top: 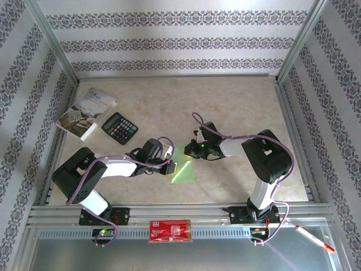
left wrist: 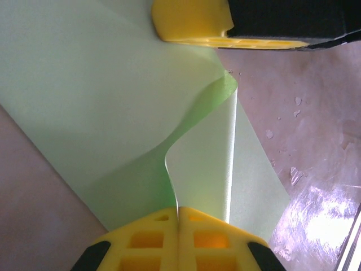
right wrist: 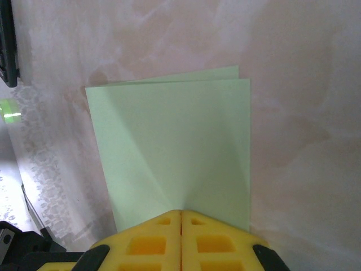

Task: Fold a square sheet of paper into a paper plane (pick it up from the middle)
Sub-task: Fold the triangle a second time at the center of the table.

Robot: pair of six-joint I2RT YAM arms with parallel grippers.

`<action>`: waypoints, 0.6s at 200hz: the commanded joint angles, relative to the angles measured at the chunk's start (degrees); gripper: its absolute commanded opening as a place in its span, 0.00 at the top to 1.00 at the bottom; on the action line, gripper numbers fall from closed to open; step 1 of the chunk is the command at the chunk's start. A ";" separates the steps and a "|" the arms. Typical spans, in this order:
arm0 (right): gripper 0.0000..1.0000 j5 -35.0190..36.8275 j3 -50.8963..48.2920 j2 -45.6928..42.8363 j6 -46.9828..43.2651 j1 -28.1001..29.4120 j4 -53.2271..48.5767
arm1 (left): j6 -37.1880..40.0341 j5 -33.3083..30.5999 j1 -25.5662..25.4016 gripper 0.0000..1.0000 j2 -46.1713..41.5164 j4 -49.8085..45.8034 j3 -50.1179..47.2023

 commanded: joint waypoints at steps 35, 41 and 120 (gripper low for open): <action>0.93 0.87 -1.62 0.77 -1.83 -0.55 -1.82 | 1.59 -0.10 0.82 1.00 1.13 -2.13 1.08; 0.93 0.87 -1.66 0.77 -1.82 -0.55 -1.79 | 1.64 -0.07 0.79 1.00 1.15 -2.16 1.02; 0.93 0.69 -1.03 0.23 -1.82 -0.47 -2.14 | 1.73 -1.36 0.76 1.00 2.18 -4.01 1.15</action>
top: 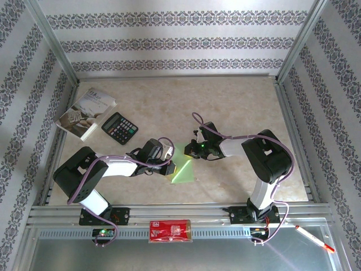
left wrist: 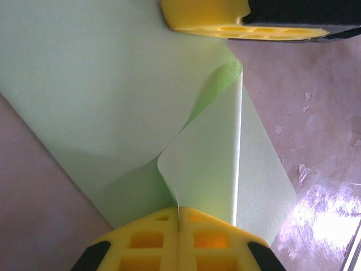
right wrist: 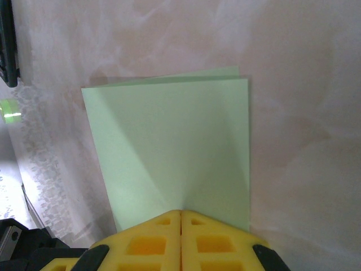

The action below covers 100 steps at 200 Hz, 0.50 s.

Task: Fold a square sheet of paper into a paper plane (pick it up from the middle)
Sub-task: Fold the triangle a second time at the center of the table.

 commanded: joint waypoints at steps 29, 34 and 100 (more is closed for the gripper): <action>0.93 0.69 -0.90 0.51 -2.01 -0.43 -2.27 | 1.67 -1.46 0.75 1.00 1.06 -3.92 1.35; 0.93 0.69 -0.98 0.60 -2.00 -0.40 -2.27 | 1.58 -1.38 0.81 1.00 0.96 -3.82 1.34; 0.93 0.69 -1.16 0.67 -2.00 -0.31 -2.26 | 1.38 -1.74 0.76 1.00 1.44 -4.50 2.06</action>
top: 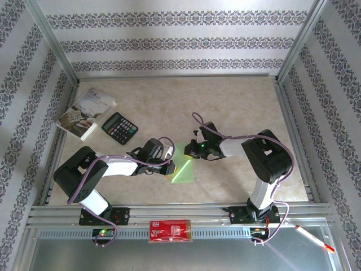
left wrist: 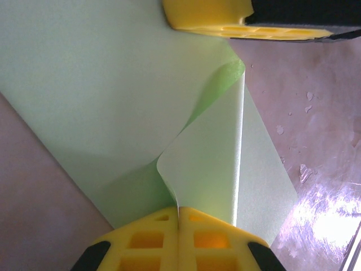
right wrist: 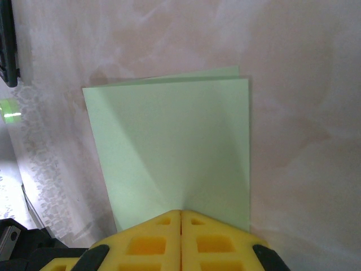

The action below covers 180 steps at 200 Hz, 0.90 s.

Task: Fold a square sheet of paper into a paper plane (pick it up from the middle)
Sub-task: Fold the triangle a second time at the center of the table.

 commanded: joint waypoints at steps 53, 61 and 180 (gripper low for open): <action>0.93 0.64 -1.10 0.68 -1.98 -0.23 -2.27 | 1.63 -1.64 0.78 1.00 1.73 -3.71 1.31; 0.93 0.63 -1.03 0.61 -2.00 -0.21 -2.27 | 1.76 -1.82 0.76 1.00 1.83 -4.14 1.33; 0.85 0.26 0.07 -9.67 -1.90 -1.59 -6.92 | 2.20 -3.56 0.73 1.00 3.04 -9.96 2.65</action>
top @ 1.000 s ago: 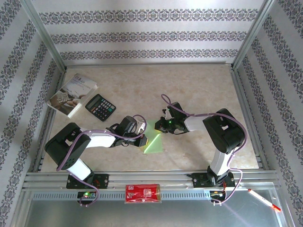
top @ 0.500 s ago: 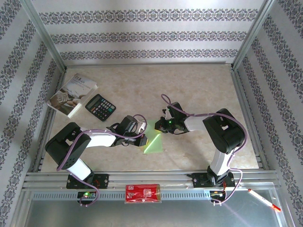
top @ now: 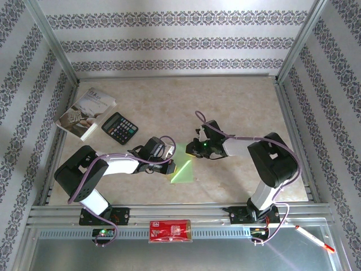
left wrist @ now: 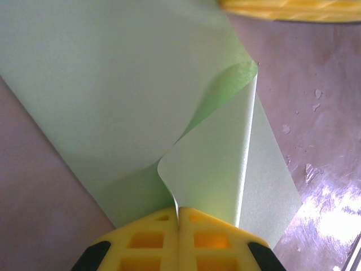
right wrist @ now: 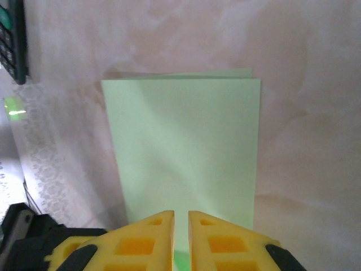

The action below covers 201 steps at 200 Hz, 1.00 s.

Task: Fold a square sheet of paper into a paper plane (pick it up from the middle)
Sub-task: Fold the triangle a second time at the center of the table.

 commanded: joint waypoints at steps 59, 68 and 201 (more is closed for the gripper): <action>0.89 5.99 -12.67 -15.95 10.68 5.81 3.15 | -0.89 -3.89 0.74 1.00 4.29 -6.86 0.78; 0.90 7.74 -14.08 -17.46 12.41 7.43 3.75 | -1.20 -4.04 0.66 1.00 4.47 -7.18 0.89; 0.96 20.03 -18.48 -13.05 27.54 24.61 20.27 | -3.69 -4.73 0.65 1.00 7.80 -8.36 1.13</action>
